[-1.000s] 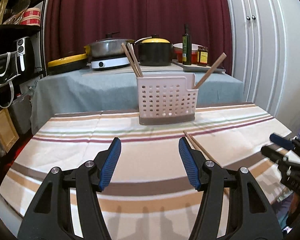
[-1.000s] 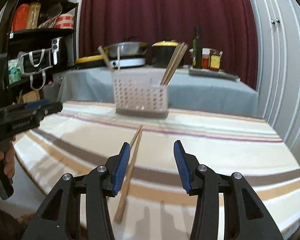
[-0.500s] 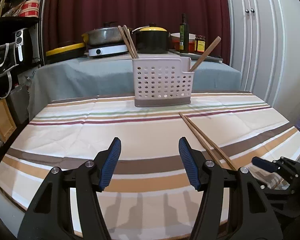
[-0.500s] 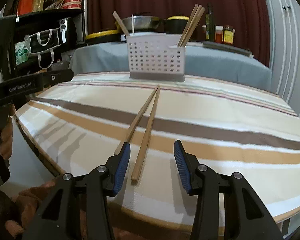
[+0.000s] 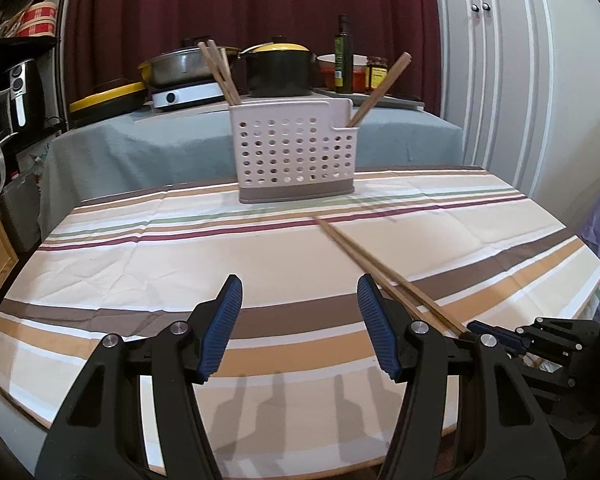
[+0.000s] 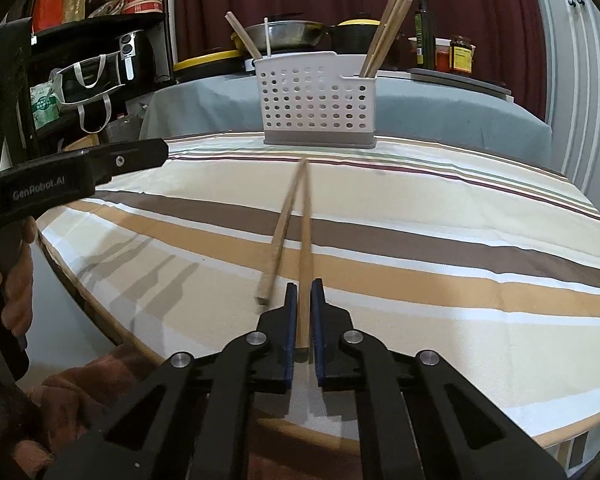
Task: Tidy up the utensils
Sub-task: 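Close the right tool on a chopstick while the left tool lowers onto another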
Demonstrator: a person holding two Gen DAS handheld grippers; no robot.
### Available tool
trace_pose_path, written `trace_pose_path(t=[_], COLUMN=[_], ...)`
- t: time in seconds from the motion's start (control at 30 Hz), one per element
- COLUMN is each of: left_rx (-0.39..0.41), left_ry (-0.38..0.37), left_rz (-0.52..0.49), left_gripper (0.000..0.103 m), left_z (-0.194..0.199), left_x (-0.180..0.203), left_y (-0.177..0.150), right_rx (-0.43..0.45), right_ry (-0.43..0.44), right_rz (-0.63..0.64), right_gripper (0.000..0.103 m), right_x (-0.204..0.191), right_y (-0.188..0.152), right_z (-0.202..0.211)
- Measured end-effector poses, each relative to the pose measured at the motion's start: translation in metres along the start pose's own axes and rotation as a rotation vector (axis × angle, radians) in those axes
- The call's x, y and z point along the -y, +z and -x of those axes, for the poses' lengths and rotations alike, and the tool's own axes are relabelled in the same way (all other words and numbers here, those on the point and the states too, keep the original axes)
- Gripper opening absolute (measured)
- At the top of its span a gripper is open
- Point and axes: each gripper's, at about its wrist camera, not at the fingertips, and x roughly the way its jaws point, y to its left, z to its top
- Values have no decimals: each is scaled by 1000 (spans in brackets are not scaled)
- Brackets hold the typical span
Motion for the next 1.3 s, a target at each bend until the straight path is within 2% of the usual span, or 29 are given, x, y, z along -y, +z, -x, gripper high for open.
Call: trace_pose_path(t=[0.37, 0.73, 0.9, 1.2, 1.3], left_rx=[-31, -109, -152, -173, -165], left_ry=[-63, -136, -124, -86, -83], left_rz=[-52, -84, -96, -71, -67], left_gripper=[59, 59, 59, 59, 51], left_z=[-12, -39, -52, -47, -44], left_x=[38, 87, 99, 74, 64], left_y=[-1, -13, -25, -34, -36], right_rx=[39, 69, 76, 75, 73], right_ry=[-33, -55, -51, -48, -46], right_rz=[-30, -105, -113, -103, -91], right_gripper=[7, 7, 7, 7, 7], right_x=[18, 52, 55, 51, 46], right_y=[1, -5, -7, -4, -3], right_z=[9, 21, 22, 22, 20])
